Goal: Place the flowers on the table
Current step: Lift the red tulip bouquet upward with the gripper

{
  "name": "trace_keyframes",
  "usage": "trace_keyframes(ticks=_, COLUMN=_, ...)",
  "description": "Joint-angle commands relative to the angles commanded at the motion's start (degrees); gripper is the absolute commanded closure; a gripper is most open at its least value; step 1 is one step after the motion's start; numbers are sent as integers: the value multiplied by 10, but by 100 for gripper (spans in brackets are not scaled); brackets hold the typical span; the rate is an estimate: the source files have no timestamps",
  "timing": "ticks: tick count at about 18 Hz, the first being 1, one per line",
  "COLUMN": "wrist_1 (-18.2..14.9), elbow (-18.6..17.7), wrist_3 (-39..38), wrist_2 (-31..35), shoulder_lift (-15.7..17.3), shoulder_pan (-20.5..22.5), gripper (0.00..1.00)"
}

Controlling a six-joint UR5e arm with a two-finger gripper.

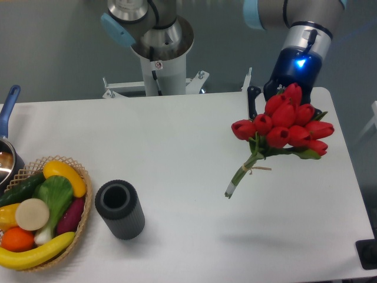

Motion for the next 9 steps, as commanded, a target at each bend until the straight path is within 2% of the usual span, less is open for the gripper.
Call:
trace_keyframes(ticks=6, wrist_1=-1, elbow=-7, wrist_3=4, wrist_2=3, shoulder_lift=11, shoulder_pan=7, gripper=60)
trace_keyframes(ticks=9, wrist_1=-1, elbow=-4, wrist_3=5, wrist_2=49, shoulder_lift=14, shoulder_pan=7, gripper=60)
